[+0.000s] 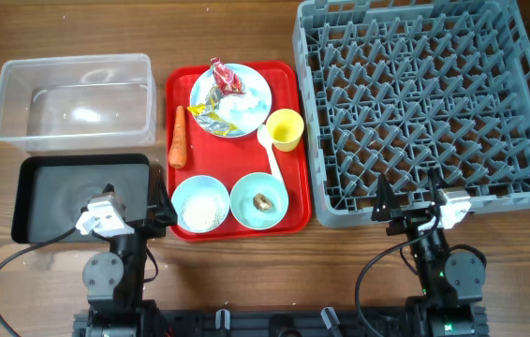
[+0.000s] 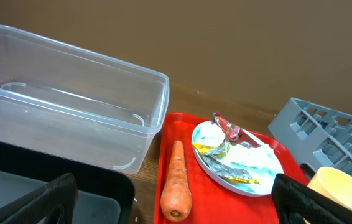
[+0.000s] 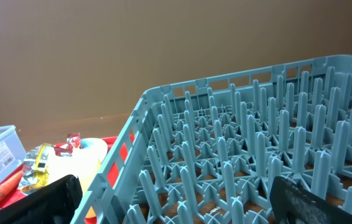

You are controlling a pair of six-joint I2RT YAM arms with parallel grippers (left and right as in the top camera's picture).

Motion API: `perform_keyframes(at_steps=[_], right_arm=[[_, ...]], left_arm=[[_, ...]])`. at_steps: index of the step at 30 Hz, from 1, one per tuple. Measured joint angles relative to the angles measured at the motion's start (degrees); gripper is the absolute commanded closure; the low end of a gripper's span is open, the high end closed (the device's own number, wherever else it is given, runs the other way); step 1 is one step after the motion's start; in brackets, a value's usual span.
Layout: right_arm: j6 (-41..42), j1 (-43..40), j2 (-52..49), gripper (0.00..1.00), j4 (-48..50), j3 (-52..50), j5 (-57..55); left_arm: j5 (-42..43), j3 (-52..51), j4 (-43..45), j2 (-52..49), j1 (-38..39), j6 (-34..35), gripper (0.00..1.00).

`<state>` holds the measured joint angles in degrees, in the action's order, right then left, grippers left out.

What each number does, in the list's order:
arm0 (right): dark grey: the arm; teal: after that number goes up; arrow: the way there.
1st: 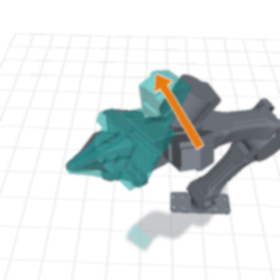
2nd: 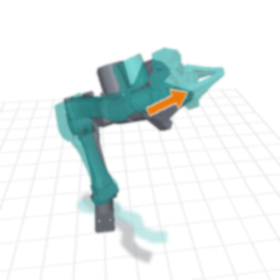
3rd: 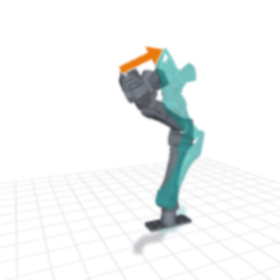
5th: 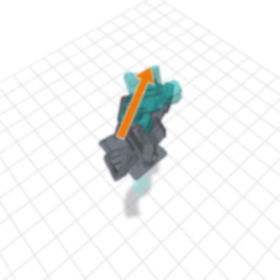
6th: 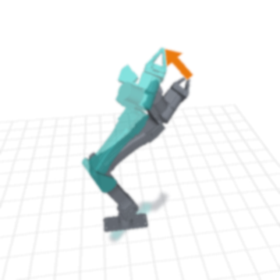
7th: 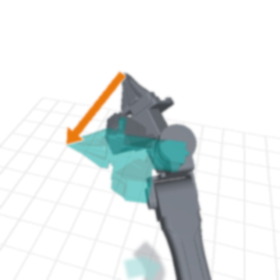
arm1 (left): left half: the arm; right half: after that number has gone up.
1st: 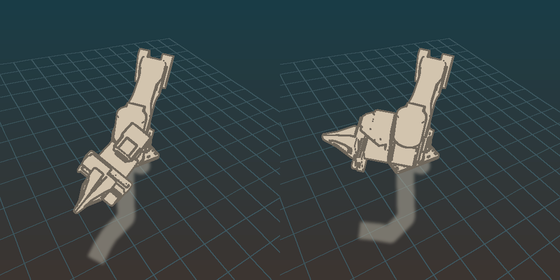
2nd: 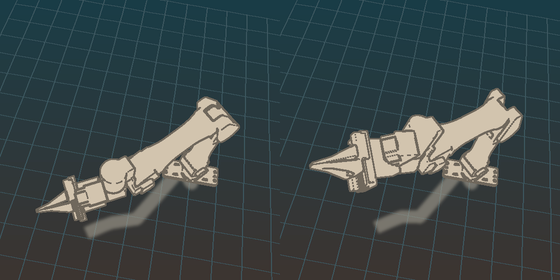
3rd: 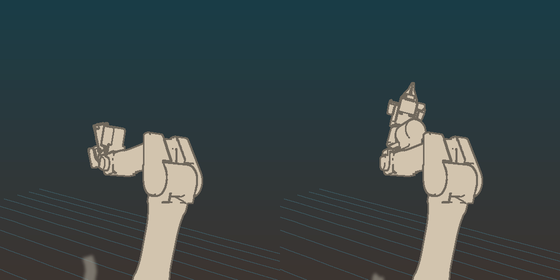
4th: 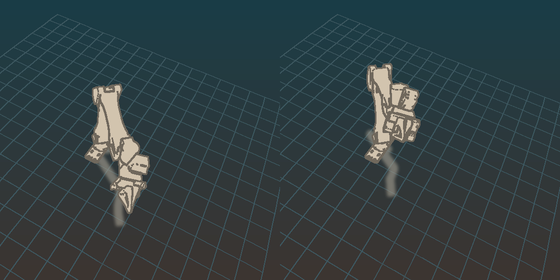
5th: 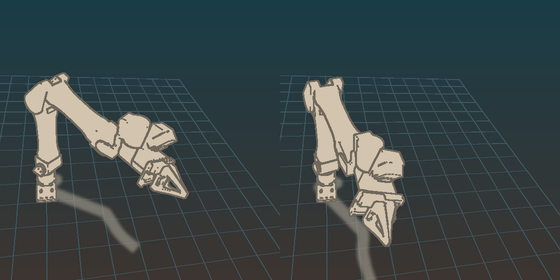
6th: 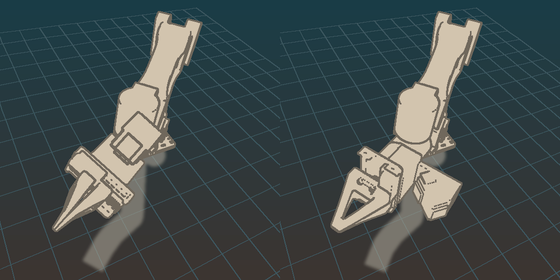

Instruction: Sort waste into correct bins and load items into the dishwasher rack

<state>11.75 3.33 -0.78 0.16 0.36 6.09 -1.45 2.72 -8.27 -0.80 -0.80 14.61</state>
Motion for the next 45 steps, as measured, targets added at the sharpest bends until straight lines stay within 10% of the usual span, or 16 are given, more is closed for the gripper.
perform_keyframes(at_steps=[45], right_arm=[[0.0, 0.0, -0.02, 0.0, 0.0, 0.0, 0.02]], left_arm=[[3.23, 0.02, 2.36, 0.0, 0.0, 0.02, 0.0]])
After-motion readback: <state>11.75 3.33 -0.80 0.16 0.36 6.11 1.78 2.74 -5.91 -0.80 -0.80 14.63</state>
